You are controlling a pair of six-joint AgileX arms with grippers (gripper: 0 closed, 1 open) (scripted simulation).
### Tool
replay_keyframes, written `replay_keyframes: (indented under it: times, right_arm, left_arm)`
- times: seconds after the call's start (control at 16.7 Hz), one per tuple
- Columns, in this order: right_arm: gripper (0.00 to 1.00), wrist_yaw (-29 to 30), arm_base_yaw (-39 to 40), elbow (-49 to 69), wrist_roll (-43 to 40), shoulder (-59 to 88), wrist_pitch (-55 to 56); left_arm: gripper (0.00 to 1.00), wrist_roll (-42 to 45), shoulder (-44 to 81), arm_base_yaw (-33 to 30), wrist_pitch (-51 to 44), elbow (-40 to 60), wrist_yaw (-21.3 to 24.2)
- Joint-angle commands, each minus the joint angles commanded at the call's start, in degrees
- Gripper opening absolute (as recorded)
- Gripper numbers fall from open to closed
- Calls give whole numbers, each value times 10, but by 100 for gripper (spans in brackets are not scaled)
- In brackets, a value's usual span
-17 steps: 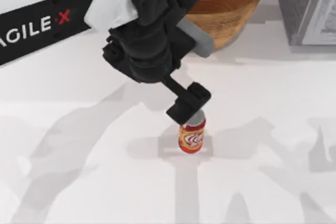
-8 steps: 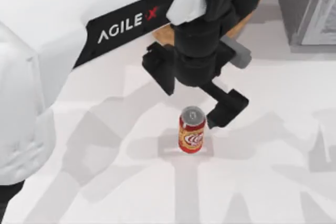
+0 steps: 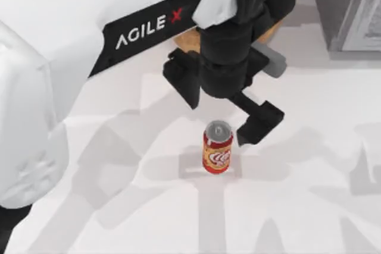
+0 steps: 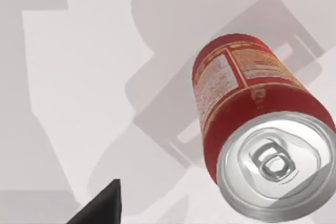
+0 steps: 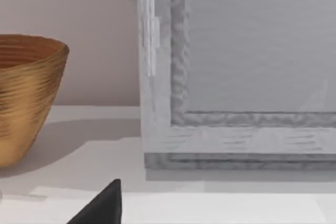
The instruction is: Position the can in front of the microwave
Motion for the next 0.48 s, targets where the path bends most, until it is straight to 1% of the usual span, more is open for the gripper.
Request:
replay_keyframes:
  times: [0.48]
  right_arm:
    - [100, 0, 0, 0, 0, 0, 0]
  left_arm:
    - [100, 0, 12, -2, 124, -112, 0]
